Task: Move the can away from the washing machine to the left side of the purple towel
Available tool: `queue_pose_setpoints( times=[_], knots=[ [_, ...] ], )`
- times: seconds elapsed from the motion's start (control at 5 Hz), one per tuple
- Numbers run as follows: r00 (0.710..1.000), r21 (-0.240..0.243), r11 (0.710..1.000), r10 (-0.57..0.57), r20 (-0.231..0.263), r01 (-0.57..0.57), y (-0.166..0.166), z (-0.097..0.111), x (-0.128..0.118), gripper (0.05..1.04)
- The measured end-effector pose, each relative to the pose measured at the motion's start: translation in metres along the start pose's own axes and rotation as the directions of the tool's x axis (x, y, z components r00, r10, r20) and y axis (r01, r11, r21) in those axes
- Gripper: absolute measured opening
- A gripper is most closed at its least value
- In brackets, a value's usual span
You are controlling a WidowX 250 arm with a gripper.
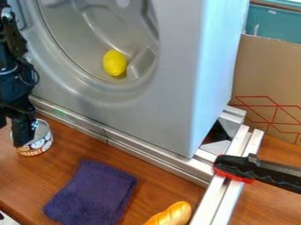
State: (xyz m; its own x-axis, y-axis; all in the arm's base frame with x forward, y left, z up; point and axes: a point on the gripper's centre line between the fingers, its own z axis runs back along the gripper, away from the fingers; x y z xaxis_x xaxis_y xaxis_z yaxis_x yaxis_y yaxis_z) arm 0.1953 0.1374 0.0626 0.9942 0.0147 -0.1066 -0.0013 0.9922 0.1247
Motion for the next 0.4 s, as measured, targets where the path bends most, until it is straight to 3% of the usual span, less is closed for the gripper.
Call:
queue_pose_setpoints(
  times=[0.2, 0.4],
  knots=[
    [1.000, -0.009, 1.000, -0.001, -0.019, 0.001, -0.001, -0.005, -0.001, 1.001],
    [0.999, 0.037, 0.999, -0.013, -0.047, 0.015, 0.017, -0.010, 0.017, 1.001]
  ],
)
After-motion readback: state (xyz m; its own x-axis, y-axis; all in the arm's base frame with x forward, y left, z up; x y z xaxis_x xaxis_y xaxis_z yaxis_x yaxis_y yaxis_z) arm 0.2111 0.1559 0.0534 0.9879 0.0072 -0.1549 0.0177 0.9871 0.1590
